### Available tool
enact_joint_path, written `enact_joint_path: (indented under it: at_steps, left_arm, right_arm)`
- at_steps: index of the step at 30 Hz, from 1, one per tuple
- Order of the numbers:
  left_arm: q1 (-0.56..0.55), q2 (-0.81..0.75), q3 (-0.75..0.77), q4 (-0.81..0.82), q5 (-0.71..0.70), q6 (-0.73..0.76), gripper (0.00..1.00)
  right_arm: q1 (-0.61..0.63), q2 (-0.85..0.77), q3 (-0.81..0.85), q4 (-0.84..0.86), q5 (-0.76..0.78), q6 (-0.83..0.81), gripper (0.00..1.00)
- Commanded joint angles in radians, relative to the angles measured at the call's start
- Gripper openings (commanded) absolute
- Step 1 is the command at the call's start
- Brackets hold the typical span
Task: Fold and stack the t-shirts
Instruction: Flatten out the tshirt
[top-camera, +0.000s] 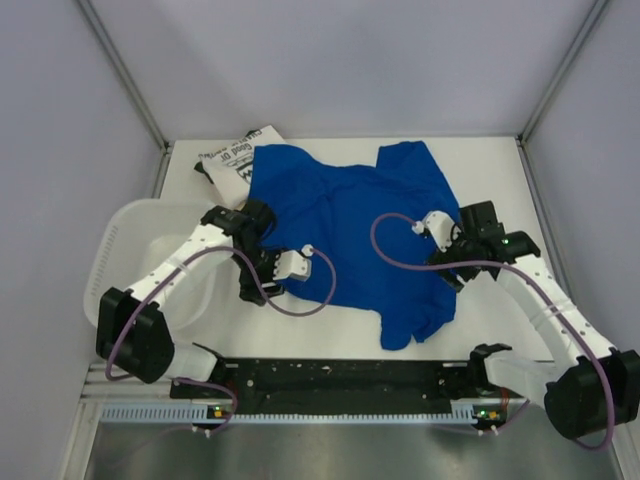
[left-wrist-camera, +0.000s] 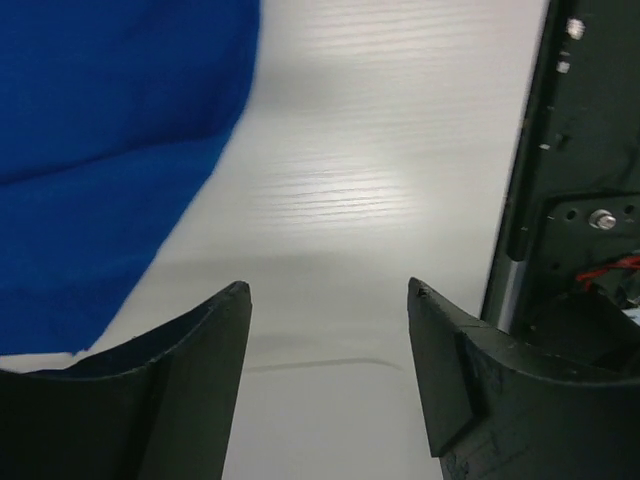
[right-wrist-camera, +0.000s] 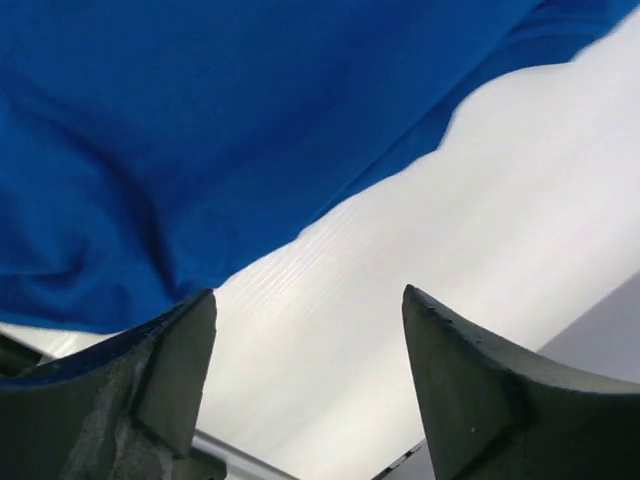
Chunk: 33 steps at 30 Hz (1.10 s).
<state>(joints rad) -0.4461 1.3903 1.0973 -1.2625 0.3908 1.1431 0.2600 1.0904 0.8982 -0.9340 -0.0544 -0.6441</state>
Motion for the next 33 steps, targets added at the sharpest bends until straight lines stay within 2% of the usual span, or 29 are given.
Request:
enact_joint_path:
  at_steps: [1,3,5,8,11,16,20,22,27,33]
  left_arm:
    - [0.023,0.036,0.093,0.251,-0.098,-0.112,0.69]
    - [0.035,0.099,0.142,0.31,-0.119,-0.135,0.69]
    - [0.034,0.165,0.196,0.33,-0.119,-0.129,0.7]
    - [0.015,0.243,0.268,0.304,-0.023,-0.085,0.72]
    - [-0.045,0.305,0.279,0.342,-0.013,-0.083,0.72]
    - [-0.069,0.45,0.303,0.455,-0.104,-0.172,0.67]
    - [-0.054,0.561,0.387,0.528,-0.236,-0.336,0.51]
    - [-0.049,0.578,0.391,0.529,-0.253,-0.355,0.5]
    - [-0.048,0.503,0.218,0.493,-0.319,-0.26,0.48]
    - [-0.007,0.305,-0.003,0.422,-0.357,-0.21,0.49]
  right_arm:
    - [-0.002,-0.095,0.064,0.21,0.076,0.188,0.78]
    - [-0.042,-0.098,0.061,0.306,0.059,0.399,0.86]
    - [-0.099,-0.058,0.061,0.34,0.029,0.567,0.88]
    - [-0.168,0.053,0.062,0.368,0.05,0.734,0.88]
    - [-0.243,0.184,0.07,0.396,0.082,0.831,0.79]
    - [-0.254,0.362,0.039,0.486,0.082,0.851,0.62]
    - [-0.255,0.454,0.047,0.514,0.099,0.854,0.54]
    - [-0.255,0.5,0.057,0.52,0.102,0.854,0.52]
    - [-0.255,0.611,0.12,0.528,0.071,0.848,0.52]
    - [-0.254,0.694,0.226,0.502,0.102,0.827,0.54]
